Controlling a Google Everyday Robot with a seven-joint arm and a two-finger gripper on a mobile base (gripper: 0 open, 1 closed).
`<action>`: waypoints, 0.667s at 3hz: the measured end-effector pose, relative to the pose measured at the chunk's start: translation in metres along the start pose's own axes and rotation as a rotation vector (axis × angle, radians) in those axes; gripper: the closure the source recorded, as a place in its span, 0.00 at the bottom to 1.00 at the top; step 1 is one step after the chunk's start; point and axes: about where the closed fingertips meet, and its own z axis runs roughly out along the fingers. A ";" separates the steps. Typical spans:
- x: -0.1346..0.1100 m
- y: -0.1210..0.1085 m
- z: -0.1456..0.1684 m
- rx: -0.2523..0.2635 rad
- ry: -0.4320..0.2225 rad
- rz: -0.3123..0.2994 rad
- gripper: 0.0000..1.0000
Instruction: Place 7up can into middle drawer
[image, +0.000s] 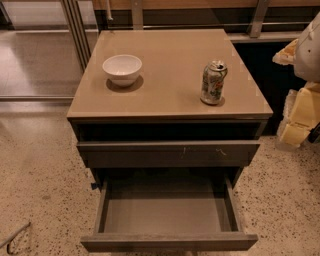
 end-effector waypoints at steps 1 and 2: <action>0.000 0.000 0.000 0.000 0.000 0.000 0.00; 0.002 -0.011 0.006 0.040 -0.007 0.004 0.00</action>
Offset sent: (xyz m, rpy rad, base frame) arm 0.0300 -0.0115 -0.0155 -0.0014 -0.0827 -0.0256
